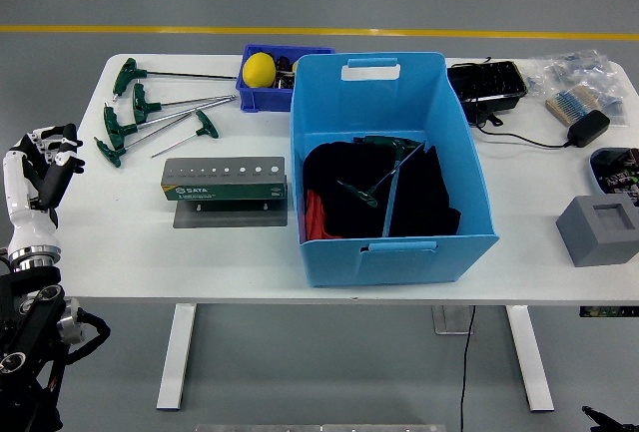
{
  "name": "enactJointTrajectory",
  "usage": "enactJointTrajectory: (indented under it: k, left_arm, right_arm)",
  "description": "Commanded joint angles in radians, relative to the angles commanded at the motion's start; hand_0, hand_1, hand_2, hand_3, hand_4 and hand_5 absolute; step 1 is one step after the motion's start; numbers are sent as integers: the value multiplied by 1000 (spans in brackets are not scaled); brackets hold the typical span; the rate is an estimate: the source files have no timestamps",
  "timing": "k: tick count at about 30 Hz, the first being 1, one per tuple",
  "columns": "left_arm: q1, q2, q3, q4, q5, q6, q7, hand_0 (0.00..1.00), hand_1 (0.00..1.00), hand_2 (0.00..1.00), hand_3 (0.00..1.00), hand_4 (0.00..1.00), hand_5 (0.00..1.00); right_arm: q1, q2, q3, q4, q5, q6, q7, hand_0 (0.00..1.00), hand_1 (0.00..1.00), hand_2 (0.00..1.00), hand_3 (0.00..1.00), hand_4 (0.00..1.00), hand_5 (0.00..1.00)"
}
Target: Lift tool from toolbox,place it in box,lift tool from toolbox,place it in box
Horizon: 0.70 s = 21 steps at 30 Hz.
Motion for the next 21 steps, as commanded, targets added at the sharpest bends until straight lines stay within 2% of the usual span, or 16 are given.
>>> enactJointTrajectory:
  k: [1, 5, 9, 12, 13, 17, 18, 19, 21]
  left_arm:
    - [0, 0, -3, -1, 7, -7, 6, 29, 2, 40, 191, 795, 582]
    - [-3, -1, -17, -13, 22, -71, 52, 29, 2, 40, 191, 795, 582]
    - [-6, 12, -35, -48, 21, -219, 177, 3, 2, 16, 171, 804, 596]
    - [-17, 35, -68, -92, 54, -349, 305, 3, 2, 16, 171, 804, 596]
    - [-23, 45, -76, -105, 60, -395, 350, 2, 2, 2, 144, 779, 588]
    - [-51, 82, -87, -130, 7, -564, 519, 2, 2, 2, 144, 779, 588]
    - [-57, 85, -94, -127, -13, -603, 558, 2, 2, 2, 144, 779, 588]
    - [-62, 86, -100, -123, -34, -642, 597, 2, 2, 2, 193, 767, 532]
    - [-68, 89, -110, -112, -65, -726, 682, 2, 2, 2, 193, 767, 532]
  right_arm:
    - [0, 0, -1, 0, 2, 0, 0, 623, 601, 662, 547, 786, 652]
    - [1, -1, -3, 0, 7, -1, 1, 623, 601, 662, 547, 786, 652]
    - [2, -2, -10, 0, 18, -3, 5, 623, 601, 662, 547, 787, 654]
    - [1, -2, -7, 0, 14, -3, 4, 623, 601, 662, 547, 787, 654]
    - [1, -2, -7, 0, 15, -3, 4, 623, 601, 662, 547, 787, 653]
    - [2, -2, -7, 0, 15, -3, 3, 623, 601, 662, 547, 787, 653]
    - [1, -2, -8, 1, 16, -2, 3, 623, 601, 662, 547, 787, 653]
    - [1, -2, -8, 1, 16, -2, 3, 622, 601, 662, 547, 787, 654]
    - [1, -2, -8, 1, 16, -2, 2, 622, 601, 662, 547, 787, 654]
